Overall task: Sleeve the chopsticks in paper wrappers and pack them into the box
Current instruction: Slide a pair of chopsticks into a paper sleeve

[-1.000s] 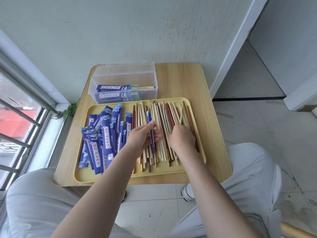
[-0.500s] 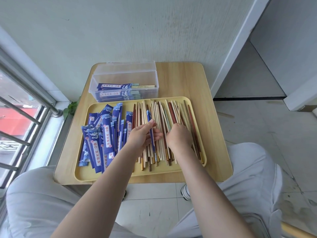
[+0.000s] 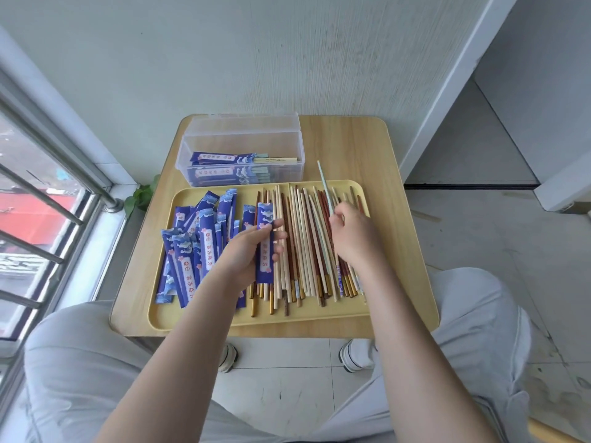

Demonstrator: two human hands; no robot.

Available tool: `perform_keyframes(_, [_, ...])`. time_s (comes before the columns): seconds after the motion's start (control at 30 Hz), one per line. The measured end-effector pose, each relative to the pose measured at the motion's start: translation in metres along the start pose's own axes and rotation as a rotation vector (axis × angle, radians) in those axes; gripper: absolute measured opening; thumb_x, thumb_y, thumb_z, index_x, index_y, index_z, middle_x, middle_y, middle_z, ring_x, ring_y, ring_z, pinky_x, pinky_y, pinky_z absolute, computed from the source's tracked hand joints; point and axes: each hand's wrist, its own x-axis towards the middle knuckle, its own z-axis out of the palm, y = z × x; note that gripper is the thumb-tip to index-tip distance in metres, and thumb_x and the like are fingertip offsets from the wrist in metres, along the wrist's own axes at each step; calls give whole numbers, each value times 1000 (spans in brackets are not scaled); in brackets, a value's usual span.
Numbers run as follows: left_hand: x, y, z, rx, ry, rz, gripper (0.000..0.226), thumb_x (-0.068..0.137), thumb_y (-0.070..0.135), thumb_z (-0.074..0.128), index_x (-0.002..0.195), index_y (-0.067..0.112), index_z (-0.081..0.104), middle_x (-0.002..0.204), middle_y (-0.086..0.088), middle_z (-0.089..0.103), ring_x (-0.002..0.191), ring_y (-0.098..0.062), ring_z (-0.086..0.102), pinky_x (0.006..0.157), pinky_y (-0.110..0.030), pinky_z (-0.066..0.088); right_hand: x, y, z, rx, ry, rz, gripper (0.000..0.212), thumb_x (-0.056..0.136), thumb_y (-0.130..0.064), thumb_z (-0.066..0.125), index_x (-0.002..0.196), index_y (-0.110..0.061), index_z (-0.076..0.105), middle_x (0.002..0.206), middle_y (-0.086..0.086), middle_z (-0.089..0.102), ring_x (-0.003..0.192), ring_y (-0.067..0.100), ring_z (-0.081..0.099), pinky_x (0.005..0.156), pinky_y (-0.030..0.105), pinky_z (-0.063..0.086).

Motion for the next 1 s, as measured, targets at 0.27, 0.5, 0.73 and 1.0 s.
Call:
perform_keyframes(0.27, [-21,10,-15,200,-39,-112,52,108,45,28,120,8,62,77,-6,57,60,-17,50,57,-29,38,-4,-22,-11,555,-23,-14,13,99,-15,52,99,-20,64,74,-2,60,55,12,49,53,28,40])
perform_keyframes(0.5, [-27,1,-26,206,-193,-127,45,108,39,33,114,5,62,75,-4,51,58,-14,45,54,-24,38,-8,-24,-26,1132,81,73,16,100,-14,59,94,-4,70,68,0,62,58,13,56,55,27,48])
perform_keyframes(0.73, [-31,1,-31,219,-485,-201,44,106,33,34,109,3,67,79,-7,51,59,-14,50,55,-24,47,-6,-15,-19,952,82,86,27,105,-21,49,86,-8,63,60,-2,50,50,12,43,49,24,35])
perform_keyframes(1.0, [-28,-5,-34,229,-534,-267,46,102,34,39,116,2,69,77,-6,56,57,-14,52,54,-24,48,-5,-10,-20,970,152,114,30,106,-23,47,82,-10,60,57,-5,49,48,11,42,48,24,36])
